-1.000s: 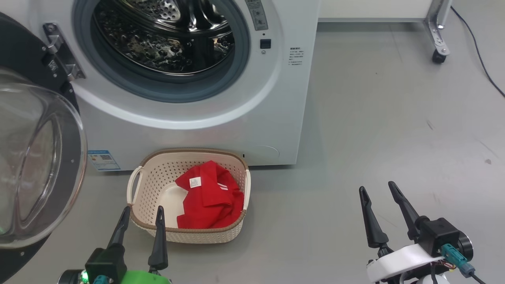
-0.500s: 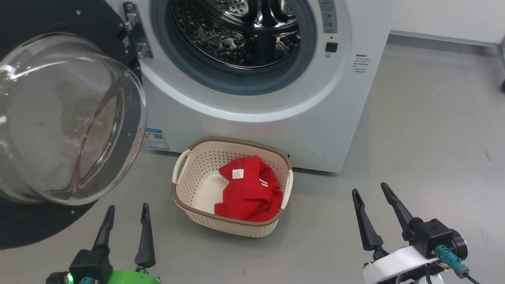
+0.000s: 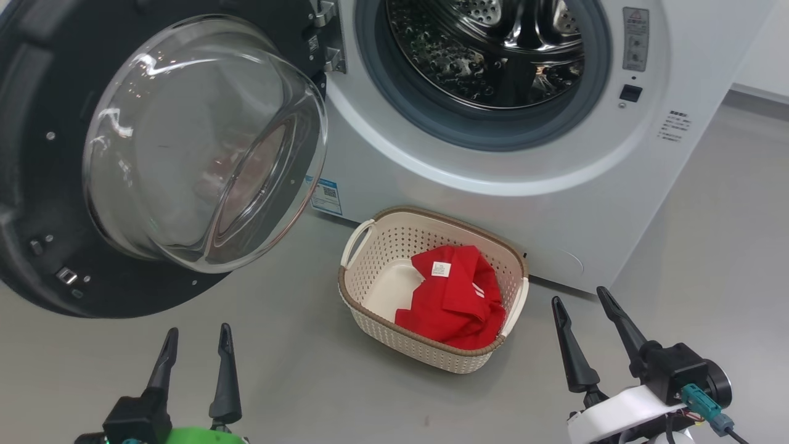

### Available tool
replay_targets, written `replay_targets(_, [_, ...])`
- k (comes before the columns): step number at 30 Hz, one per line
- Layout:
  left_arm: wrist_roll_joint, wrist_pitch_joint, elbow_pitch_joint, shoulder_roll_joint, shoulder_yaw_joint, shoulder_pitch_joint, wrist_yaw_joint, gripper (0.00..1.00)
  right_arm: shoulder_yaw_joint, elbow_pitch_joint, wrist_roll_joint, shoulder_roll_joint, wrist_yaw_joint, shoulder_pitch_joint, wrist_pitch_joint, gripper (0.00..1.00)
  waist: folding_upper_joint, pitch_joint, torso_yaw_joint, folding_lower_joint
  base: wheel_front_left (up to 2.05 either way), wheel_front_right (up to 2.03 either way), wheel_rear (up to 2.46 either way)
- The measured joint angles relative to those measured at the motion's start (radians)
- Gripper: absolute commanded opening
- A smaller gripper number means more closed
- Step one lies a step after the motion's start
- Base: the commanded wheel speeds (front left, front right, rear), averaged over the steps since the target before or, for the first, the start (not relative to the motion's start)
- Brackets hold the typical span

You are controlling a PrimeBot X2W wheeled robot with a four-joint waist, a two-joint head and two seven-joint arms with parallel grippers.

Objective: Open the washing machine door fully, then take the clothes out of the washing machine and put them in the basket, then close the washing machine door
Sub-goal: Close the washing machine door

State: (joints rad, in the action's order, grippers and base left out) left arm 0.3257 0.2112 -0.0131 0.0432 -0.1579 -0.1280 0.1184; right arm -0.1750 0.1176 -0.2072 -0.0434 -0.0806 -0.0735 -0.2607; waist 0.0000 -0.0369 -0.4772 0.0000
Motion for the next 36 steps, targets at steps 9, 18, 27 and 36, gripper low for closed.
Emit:
replay_targets(9, [0.006,0.001,-0.002,0.000,0.023,-0.013,0.001,1.00,-0.022,0.004,0.007,0.001,-0.001,0.000,0.000,1.00,0.0000,0.002,-0.044,0.0000,0.00,0.00,0.00])
replay_targets(18, [0.006,0.001,-0.002,0.000,0.021,-0.015,0.001,1.00,-0.027,0.007,0.007,0.001,-0.006,0.000,0.000,1.00,0.0000,0.000,-0.047,0.0000,0.00,0.00,0.00])
replay_targets(27, [0.011,0.003,-0.001,0.000,0.022,-0.016,0.001,0.00,-0.029,0.011,0.007,0.001,-0.006,0.001,0.000,1.00,0.0000,-0.003,-0.049,0.0001,0.00,0.00,0.00])
replay_targets(36, [0.132,0.016,0.030,0.000,0.001,-0.015,0.001,0.00,-0.031,0.011,0.007,0.001,-0.006,0.001,0.000,1.00,0.0000,-0.004,-0.049,0.0000,0.00,0.00,0.00])
